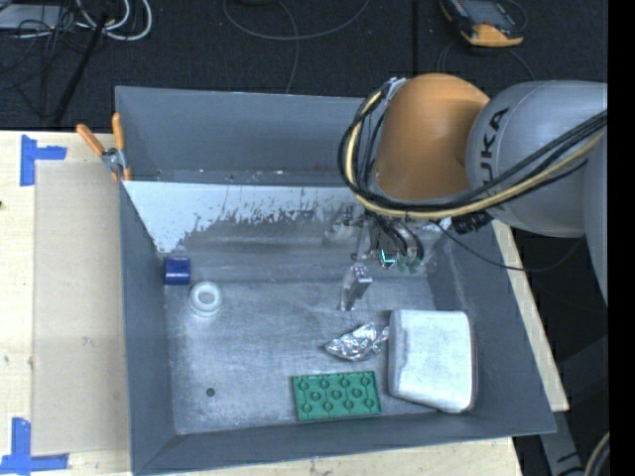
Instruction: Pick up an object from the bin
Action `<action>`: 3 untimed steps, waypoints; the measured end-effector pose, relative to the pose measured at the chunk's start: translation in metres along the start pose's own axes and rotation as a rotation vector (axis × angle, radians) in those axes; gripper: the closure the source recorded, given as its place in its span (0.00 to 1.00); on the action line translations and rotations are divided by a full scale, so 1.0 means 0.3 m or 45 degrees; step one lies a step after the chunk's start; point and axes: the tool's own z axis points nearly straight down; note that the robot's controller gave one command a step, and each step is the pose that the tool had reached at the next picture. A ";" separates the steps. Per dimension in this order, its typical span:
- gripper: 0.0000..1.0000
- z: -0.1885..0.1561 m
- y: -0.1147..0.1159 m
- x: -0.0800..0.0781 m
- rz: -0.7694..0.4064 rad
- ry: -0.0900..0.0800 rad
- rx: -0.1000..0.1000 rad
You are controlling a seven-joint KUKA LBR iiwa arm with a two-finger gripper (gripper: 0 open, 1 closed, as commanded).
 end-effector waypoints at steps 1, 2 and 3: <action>0.00 0.316 -0.242 0.117 -0.223 -0.018 -0.006; 0.00 0.230 -0.551 0.174 -0.162 -0.013 0.000; 0.00 0.239 -0.401 0.370 -0.165 -0.003 -0.004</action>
Offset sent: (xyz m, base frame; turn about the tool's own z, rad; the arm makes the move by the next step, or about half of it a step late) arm -0.0386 -0.0743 -0.0994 -0.1789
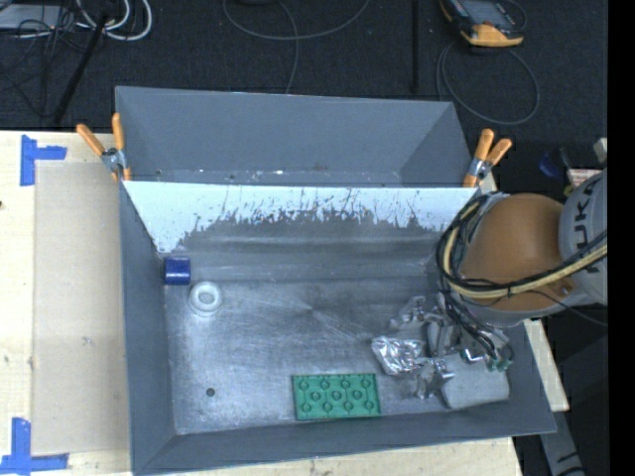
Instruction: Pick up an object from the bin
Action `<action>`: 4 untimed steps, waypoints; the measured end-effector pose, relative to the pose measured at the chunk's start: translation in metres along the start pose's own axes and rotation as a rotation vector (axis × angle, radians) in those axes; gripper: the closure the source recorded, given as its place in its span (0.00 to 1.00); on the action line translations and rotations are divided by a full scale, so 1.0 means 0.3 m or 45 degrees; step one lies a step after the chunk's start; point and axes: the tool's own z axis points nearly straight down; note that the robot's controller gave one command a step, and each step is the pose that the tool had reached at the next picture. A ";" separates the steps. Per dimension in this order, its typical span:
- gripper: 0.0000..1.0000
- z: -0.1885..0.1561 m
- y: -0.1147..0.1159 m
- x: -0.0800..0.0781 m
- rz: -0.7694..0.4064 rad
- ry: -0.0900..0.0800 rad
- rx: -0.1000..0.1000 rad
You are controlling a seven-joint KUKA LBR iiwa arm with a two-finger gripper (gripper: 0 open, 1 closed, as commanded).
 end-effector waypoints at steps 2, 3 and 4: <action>0.00 0.087 0.006 0.053 0.468 -0.022 0.000; 1.00 0.081 0.000 0.051 0.468 -0.026 0.004; 1.00 0.006 -0.001 0.050 0.465 -0.012 0.003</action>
Offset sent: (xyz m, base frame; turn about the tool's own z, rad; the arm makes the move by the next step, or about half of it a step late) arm -0.0135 0.0026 -0.0288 0.2233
